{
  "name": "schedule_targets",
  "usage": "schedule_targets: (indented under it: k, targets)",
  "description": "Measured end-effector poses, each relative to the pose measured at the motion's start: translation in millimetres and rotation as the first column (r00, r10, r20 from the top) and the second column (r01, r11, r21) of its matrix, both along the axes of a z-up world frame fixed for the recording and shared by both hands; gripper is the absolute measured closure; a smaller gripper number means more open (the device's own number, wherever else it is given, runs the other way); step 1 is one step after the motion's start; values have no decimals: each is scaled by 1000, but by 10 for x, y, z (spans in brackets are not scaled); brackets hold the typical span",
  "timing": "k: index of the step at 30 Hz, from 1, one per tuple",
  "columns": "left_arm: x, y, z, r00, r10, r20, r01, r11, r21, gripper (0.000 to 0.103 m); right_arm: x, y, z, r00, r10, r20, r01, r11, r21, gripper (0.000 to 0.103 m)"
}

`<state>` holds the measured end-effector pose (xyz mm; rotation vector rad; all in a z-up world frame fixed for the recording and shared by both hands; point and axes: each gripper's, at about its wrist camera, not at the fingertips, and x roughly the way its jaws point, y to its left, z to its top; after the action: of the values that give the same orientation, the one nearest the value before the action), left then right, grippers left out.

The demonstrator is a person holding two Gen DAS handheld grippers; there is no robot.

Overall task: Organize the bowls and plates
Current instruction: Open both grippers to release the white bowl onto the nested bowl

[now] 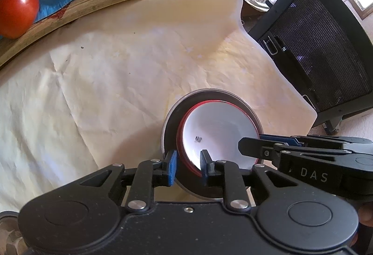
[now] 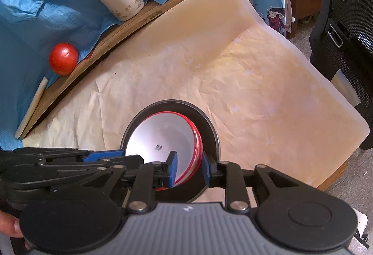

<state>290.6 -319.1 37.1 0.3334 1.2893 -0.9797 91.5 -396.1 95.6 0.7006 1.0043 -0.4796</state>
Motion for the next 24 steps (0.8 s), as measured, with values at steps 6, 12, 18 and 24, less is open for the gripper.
schedule_targets:
  k: [6, 12, 18, 24]
  targets:
    - [-1, 17, 7, 1000, 0, -2, 0, 1000, -6, 79, -4, 17, 11, 1000, 0, -1, 0, 1000, -4, 72]
    - [7, 61, 33, 1000, 7, -4, -7, 1000, -25, 76, -1, 22, 19, 1000, 1, 0, -1, 1000, -14, 68]
    - [12, 111, 82, 1000, 12, 3, -12, 999, -39, 71, 2, 14, 52, 1000, 5, -1, -5, 1000, -30, 63]
    - [97, 227, 150, 997, 73, 3, -73, 996, -58, 63, -22, 12, 116, 1000, 5, 4, -5, 999, -54, 54]
